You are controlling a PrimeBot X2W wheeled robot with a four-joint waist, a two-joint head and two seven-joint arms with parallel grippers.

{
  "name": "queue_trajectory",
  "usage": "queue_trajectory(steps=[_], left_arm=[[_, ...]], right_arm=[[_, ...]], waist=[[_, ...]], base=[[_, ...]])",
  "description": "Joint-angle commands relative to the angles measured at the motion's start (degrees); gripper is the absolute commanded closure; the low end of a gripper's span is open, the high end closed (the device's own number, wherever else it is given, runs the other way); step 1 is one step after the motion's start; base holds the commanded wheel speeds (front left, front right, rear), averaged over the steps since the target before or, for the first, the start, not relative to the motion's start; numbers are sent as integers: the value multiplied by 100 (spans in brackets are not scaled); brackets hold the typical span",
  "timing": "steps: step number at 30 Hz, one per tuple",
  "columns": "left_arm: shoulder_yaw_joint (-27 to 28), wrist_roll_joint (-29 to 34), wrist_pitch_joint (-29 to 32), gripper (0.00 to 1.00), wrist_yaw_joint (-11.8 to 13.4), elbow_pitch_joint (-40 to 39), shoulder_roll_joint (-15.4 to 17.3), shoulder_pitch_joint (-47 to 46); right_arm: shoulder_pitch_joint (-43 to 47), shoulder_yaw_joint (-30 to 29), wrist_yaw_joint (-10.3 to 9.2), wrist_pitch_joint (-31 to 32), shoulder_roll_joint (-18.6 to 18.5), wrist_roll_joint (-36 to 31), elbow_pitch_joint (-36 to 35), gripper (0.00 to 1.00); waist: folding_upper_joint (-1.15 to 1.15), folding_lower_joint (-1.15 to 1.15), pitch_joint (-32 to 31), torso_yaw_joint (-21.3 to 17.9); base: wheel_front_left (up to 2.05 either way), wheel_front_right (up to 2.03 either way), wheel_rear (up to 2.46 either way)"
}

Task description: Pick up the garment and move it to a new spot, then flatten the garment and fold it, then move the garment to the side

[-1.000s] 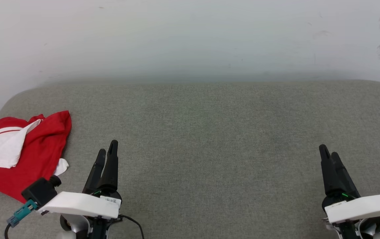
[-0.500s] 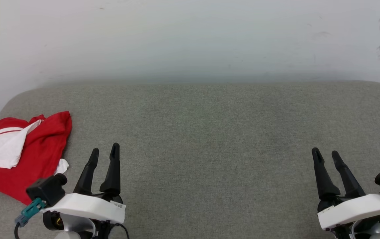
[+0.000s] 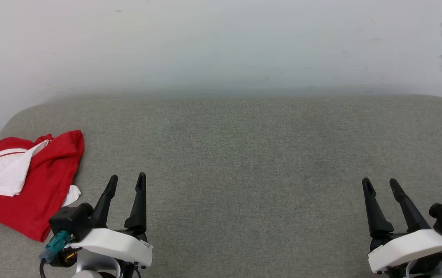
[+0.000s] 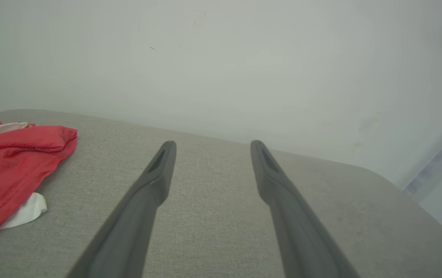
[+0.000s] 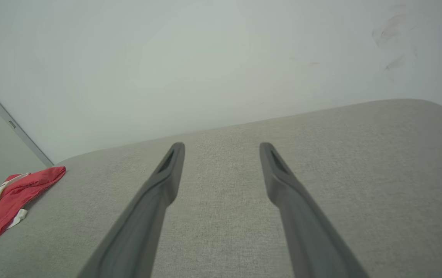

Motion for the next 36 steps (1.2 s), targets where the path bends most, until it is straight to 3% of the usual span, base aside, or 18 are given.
queue_trajectory(steps=[1,17,36], left_arm=[[-47,175,-55,0,41,-21,77,17],[-207,820,-275,0,135,153,134,55],[-93,1354,-479,0,-60,414,-22,91]], right_arm=[[4,-20,-1,-18,17,-195,-74,0],[135,-114,-2,20,113,-987,-100,0],[206,-251,-2,-188,159,-1373,-183,0]], waist=[[0,0,-2,3],[0,0,-17,28],[0,0,-44,54]], base=[[0,0,0],[0,0,0],[0,0,0]])
